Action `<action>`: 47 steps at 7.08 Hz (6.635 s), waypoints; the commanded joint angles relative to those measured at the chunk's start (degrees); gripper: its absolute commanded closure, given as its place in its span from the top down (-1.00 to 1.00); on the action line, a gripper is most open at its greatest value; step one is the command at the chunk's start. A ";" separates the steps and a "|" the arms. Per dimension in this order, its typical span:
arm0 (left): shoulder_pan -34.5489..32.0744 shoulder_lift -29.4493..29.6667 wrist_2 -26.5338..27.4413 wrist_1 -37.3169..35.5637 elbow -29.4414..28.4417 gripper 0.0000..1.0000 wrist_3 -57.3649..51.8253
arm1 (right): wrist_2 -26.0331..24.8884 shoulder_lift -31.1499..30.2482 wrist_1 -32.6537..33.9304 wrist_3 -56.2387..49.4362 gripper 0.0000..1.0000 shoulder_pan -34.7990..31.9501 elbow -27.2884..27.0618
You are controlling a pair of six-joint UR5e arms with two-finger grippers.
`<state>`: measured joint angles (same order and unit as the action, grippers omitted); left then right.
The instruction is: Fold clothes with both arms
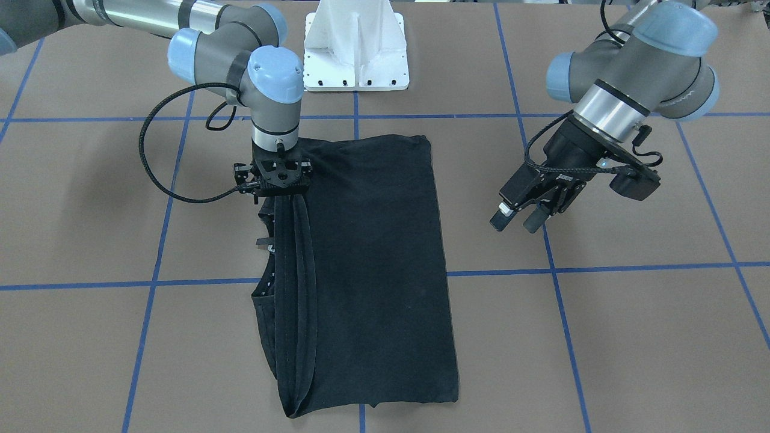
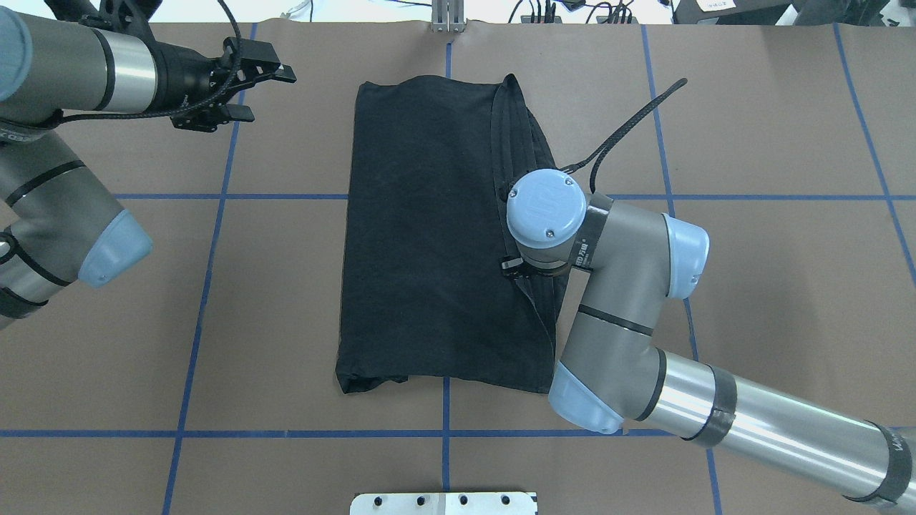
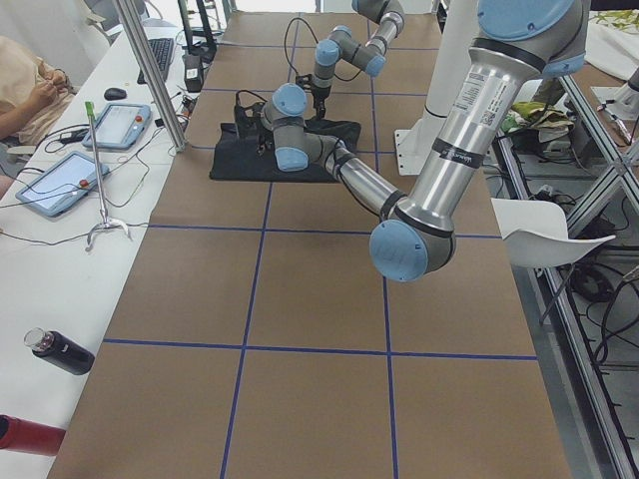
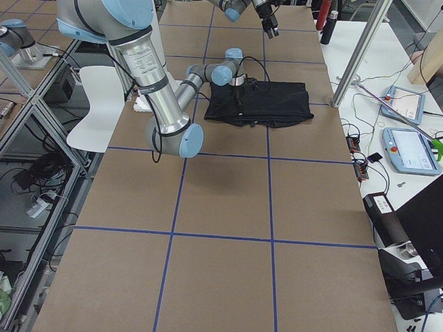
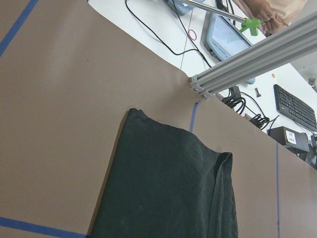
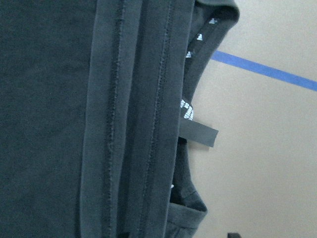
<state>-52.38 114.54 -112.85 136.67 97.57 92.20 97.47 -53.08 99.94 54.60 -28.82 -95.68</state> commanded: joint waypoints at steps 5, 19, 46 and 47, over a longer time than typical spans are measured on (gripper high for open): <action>0.09 -0.54 -0.09 0.00 0.08 0.98 0.00 | -0.53 3.78 -0.18 -0.37 0.45 1.57 5.94; 0.00 -1.76 -0.26 0.09 1.40 0.98 0.26 | 1.14 3.90 3.42 -7.51 0.45 -2.65 2.99; 0.00 -4.59 -0.26 0.00 4.74 0.98 0.18 | -6.29 -12.40 -16.62 80.02 0.76 9.10 -11.98; -0.09 -4.59 -0.26 0.00 4.74 0.98 0.18 | -6.50 -12.49 -16.62 81.61 0.76 9.57 -13.38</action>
<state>-52.40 110.03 -113.15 136.67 102.33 92.37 92.85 -65.19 83.33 133.37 -20.92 -107.56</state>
